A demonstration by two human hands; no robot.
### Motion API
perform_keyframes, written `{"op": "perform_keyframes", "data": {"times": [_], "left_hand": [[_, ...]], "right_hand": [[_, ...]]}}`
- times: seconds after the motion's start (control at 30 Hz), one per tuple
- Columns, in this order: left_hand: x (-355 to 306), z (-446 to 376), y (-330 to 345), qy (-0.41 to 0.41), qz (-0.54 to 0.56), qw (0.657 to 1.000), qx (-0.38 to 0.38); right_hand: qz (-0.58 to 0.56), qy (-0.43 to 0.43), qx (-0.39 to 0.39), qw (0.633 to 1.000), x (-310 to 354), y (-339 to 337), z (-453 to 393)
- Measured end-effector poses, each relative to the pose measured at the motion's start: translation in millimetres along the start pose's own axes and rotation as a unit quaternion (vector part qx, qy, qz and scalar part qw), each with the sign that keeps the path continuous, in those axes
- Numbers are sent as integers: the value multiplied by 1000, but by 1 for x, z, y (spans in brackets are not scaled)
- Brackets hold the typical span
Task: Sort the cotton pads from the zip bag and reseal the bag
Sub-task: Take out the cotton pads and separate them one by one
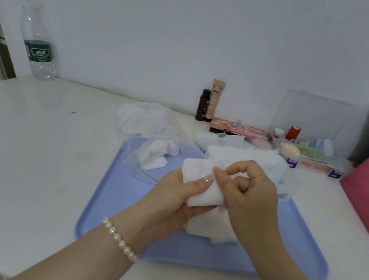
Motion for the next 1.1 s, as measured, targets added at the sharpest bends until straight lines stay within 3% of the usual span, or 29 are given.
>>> {"op": "perform_keyframes", "data": {"times": [0.1, 0.17, 0.27, 0.37, 0.53, 0.7, 0.8, 0.87, 0.97, 1.1], "left_hand": [[-1, -2, -5, -8, 45, 999, -11], [-3, 0, -3, -14, 66, 998, -9], [-5, 2, 1, -17, 98, 995, -3], [-8, 3, 4, -19, 124, 992, 13], [-6, 3, 3, -32, 129, 991, 13], [-1, 0, -4, -37, 105, 994, -8], [4, 0, -8, -39, 47, 998, -20], [6, 1, -6, -41, 1, 999, -14], [6, 1, 3, -34, -52, 998, 18], [2, 6, 19, -21, -93, 993, 76]], "right_hand": [[-39, 16, -76, 996, 1, -38, -13], [-65, 71, -90, 991, -7, -57, -20], [-75, 184, -20, 980, -30, -51, -20], [-91, 227, 73, 967, -40, -25, -12], [-112, 206, 137, 962, -36, -11, -6], [-138, 138, 70, 978, -23, -32, -17], [-267, 144, 83, 949, -10, -28, -17], [-292, 162, 116, 935, -4, -13, -8], [-229, 140, 147, 952, 3, 10, 3], [-119, 39, 154, 980, 15, 23, 1]]}}
Point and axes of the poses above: each hand's wrist, its own z-axis away from the middle knuckle, its own y-axis out of the palm, x = y × z, the point moved 10 cm from there along -z, towards the middle knuckle, and after that the axes turned 13 degrees about -z, right-handed, at the moved point
